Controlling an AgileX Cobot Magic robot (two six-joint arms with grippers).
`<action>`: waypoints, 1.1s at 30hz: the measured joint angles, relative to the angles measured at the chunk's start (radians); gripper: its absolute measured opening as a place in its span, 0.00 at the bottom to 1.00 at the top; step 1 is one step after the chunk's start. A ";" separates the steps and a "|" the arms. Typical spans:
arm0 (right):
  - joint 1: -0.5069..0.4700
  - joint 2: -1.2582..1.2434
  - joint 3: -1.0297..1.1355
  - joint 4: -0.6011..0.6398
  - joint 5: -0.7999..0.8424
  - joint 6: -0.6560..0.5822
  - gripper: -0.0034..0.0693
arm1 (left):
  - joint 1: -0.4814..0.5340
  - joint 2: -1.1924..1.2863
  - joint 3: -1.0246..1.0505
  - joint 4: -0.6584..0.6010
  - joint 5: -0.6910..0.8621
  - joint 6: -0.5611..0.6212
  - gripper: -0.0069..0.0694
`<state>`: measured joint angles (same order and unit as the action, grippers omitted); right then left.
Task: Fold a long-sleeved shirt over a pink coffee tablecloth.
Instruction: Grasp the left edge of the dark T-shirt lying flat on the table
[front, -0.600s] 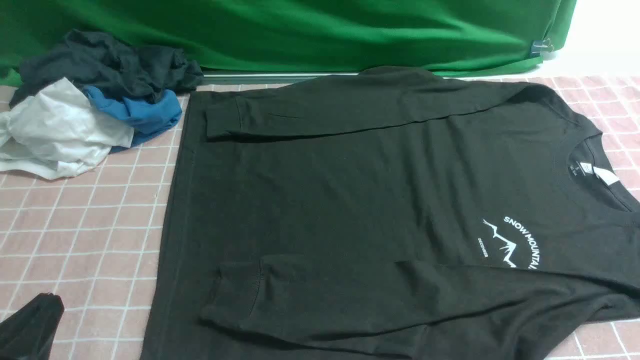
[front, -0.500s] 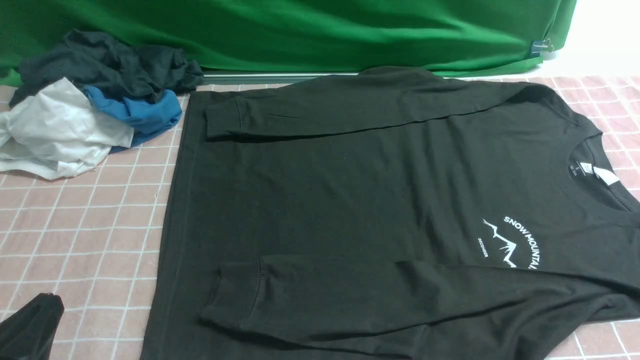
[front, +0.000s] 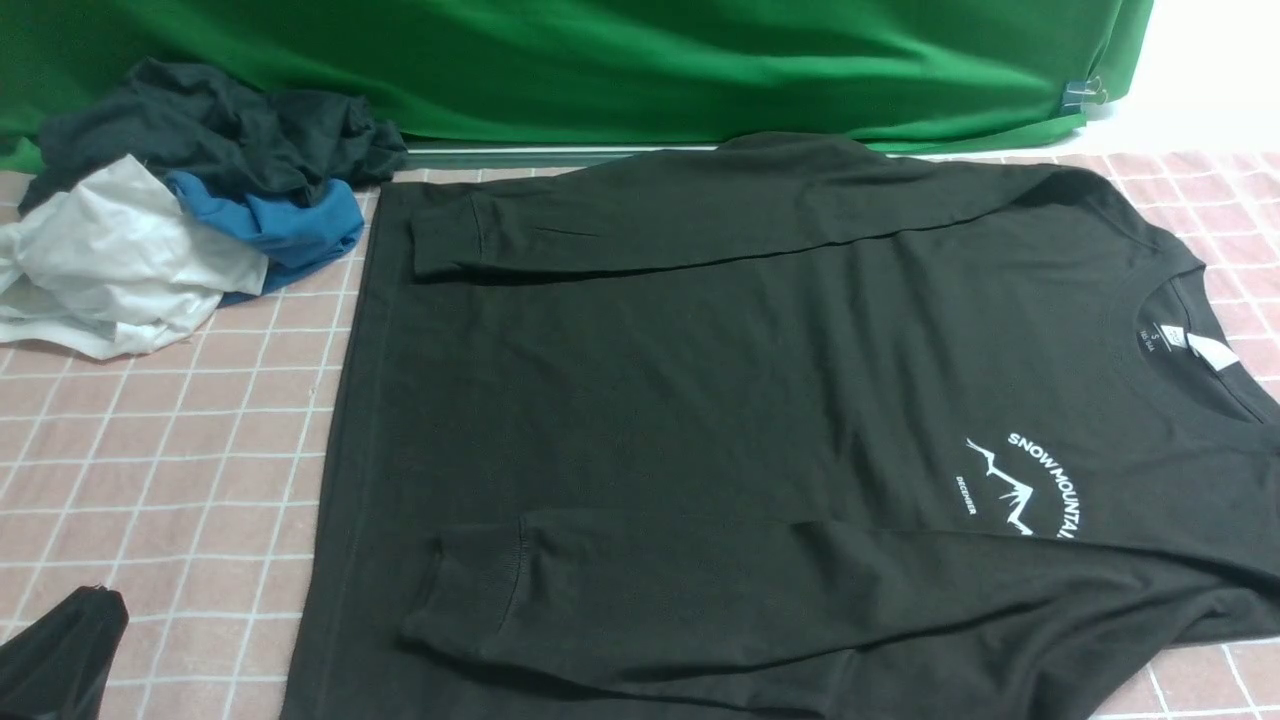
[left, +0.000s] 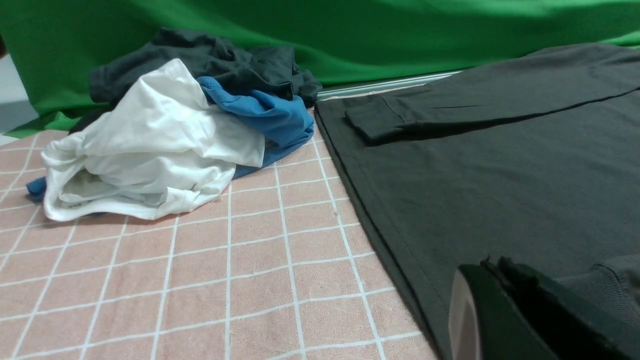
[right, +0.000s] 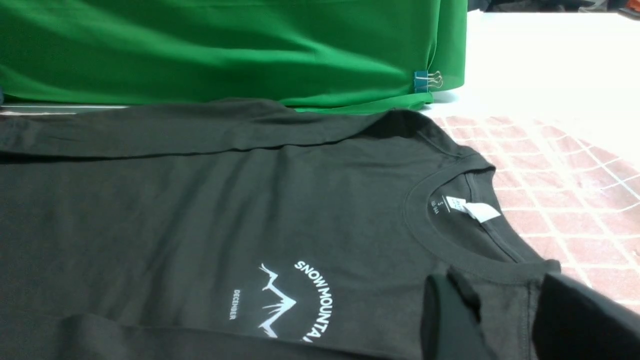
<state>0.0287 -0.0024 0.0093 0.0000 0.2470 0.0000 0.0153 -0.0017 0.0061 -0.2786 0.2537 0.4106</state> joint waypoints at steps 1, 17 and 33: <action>0.000 0.000 0.000 0.000 -0.001 0.000 0.38 | 0.000 0.000 0.000 0.000 0.000 0.000 0.12; 0.000 0.000 0.000 0.000 -0.001 0.000 0.38 | 0.000 0.000 0.000 -0.515 -0.245 -0.202 0.12; 0.000 0.000 0.000 0.000 -0.001 0.000 0.38 | -0.104 0.575 -0.609 -0.463 0.617 0.135 0.12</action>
<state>0.0287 -0.0024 0.0093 0.0000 0.2463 0.0000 -0.0892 0.5736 -0.6026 -0.7421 0.8711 0.5455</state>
